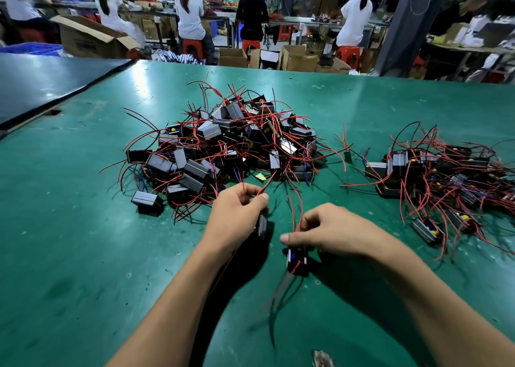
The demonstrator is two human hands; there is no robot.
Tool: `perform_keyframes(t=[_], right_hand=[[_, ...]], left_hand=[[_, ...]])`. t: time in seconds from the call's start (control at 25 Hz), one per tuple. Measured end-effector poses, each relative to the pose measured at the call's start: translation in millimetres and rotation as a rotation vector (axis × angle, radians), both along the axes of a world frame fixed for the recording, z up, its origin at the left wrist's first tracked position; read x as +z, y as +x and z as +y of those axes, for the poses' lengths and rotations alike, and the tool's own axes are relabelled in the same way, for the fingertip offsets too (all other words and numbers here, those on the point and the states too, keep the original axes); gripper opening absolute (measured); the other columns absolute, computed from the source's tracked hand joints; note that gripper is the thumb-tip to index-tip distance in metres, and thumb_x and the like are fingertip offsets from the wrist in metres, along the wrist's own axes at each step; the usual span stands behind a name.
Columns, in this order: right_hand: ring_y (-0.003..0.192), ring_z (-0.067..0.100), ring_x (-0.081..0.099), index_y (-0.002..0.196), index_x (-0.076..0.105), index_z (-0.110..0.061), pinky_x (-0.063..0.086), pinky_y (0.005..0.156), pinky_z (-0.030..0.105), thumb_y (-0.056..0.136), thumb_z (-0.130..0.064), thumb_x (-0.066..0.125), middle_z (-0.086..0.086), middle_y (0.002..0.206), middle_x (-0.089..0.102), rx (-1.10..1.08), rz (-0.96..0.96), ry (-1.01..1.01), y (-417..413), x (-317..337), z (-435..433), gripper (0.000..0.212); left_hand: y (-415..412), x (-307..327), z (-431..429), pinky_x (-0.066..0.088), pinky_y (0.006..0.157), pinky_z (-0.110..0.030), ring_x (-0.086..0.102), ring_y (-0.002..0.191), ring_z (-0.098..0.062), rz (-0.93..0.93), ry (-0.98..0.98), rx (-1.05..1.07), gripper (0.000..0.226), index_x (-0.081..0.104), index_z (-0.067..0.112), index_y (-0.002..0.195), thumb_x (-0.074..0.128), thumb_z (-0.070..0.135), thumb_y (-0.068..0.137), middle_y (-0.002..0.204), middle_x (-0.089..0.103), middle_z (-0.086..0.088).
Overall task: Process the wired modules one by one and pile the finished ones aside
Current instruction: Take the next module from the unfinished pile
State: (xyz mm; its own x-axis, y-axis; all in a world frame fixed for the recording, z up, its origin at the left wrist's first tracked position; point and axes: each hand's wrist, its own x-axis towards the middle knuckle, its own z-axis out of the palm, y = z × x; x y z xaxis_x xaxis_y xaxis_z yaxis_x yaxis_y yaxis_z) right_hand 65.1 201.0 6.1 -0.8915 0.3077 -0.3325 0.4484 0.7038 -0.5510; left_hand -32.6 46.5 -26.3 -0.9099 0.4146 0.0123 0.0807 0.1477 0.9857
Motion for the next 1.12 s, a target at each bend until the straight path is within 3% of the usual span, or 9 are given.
perform_keyframes(t=[0.08,0.2,0.28,0.4,0.52,0.68,0.88,1.12], right_hand=[[0.047,0.004,0.054,0.073,0.073,-0.017,0.042,0.049,0.017,0.074,-0.054,0.081,-0.008,0.061,0.066,0.052,-0.052,-0.095,4,9,6,0.038],[0.053,0.009,0.053,0.079,0.073,-0.014,0.040,0.055,0.020,0.078,-0.035,0.083,-0.004,0.067,0.066,-0.011,0.025,-0.162,2,10,17,0.023],[0.056,0.010,0.052,0.087,0.074,-0.011,0.038,0.054,0.022,0.079,-0.019,0.082,-0.001,0.070,0.066,-0.093,0.101,-0.276,3,6,23,0.013],[0.062,0.008,0.053,0.092,0.075,-0.014,0.033,0.053,0.021,0.080,-0.009,0.079,-0.002,0.075,0.068,-0.138,0.155,-0.400,10,0,32,0.014],[0.069,0.012,0.053,0.092,0.076,-0.012,0.032,0.051,0.020,0.081,-0.005,0.077,0.002,0.079,0.069,-0.114,0.177,-0.454,18,-2,42,0.013],[0.064,0.008,0.056,0.092,0.076,-0.011,0.035,0.052,0.020,0.083,-0.006,0.076,0.002,0.079,0.069,0.003,0.117,-0.461,27,1,52,0.010],[0.060,0.003,0.055,0.086,0.073,-0.011,0.039,0.053,0.012,0.086,-0.007,0.074,-0.003,0.073,0.068,0.119,0.053,-0.435,32,7,53,0.004],[0.051,0.010,0.046,0.083,0.067,-0.011,0.032,0.045,0.022,0.092,-0.015,0.069,0.001,0.066,0.057,-0.361,0.388,-0.439,14,-11,42,0.011]], left_hand=[[2,1,0,0.053,0.072,-0.027,0.069,0.073,-0.015,-0.001,0.004,-0.034,0.009,0.069,0.018,0.089,0.063,0.022,0.094,0.075,0.076,0.000],[4,4,1,0.051,0.067,-0.010,0.071,0.077,-0.008,-0.089,0.057,-0.121,0.010,0.068,0.016,0.101,0.059,0.020,0.097,0.082,0.077,0.001],[3,4,1,0.052,0.075,-0.013,0.073,0.086,-0.013,-0.182,0.119,-0.175,0.016,0.065,0.011,0.110,0.059,0.012,0.096,0.089,0.077,-0.004],[0,5,-3,0.054,0.091,-0.030,0.072,0.097,-0.025,-0.253,0.202,-0.232,0.025,0.063,0.011,0.115,0.065,0.007,0.090,0.097,0.076,-0.010],[-3,4,-6,0.055,0.091,-0.033,0.072,0.099,-0.028,-0.271,0.215,-0.273,0.027,0.065,0.010,0.113,0.068,0.008,0.086,0.101,0.076,-0.012],[-4,4,-8,0.053,0.092,-0.032,0.072,0.096,-0.025,-0.254,0.190,-0.282,0.026,0.066,0.009,0.113,0.067,0.008,0.087,0.101,0.076,-0.011],[-1,5,-9,0.053,0.095,-0.038,0.073,0.093,-0.025,-0.243,0.156,-0.290,0.022,0.067,0.010,0.111,0.065,0.006,0.090,0.100,0.076,-0.010],[2,7,-9,0.052,0.093,-0.033,0.073,0.092,-0.024,-0.238,0.137,-0.289,0.021,0.067,0.011,0.110,0.066,0.006,0.089,0.098,0.077,-0.008]])
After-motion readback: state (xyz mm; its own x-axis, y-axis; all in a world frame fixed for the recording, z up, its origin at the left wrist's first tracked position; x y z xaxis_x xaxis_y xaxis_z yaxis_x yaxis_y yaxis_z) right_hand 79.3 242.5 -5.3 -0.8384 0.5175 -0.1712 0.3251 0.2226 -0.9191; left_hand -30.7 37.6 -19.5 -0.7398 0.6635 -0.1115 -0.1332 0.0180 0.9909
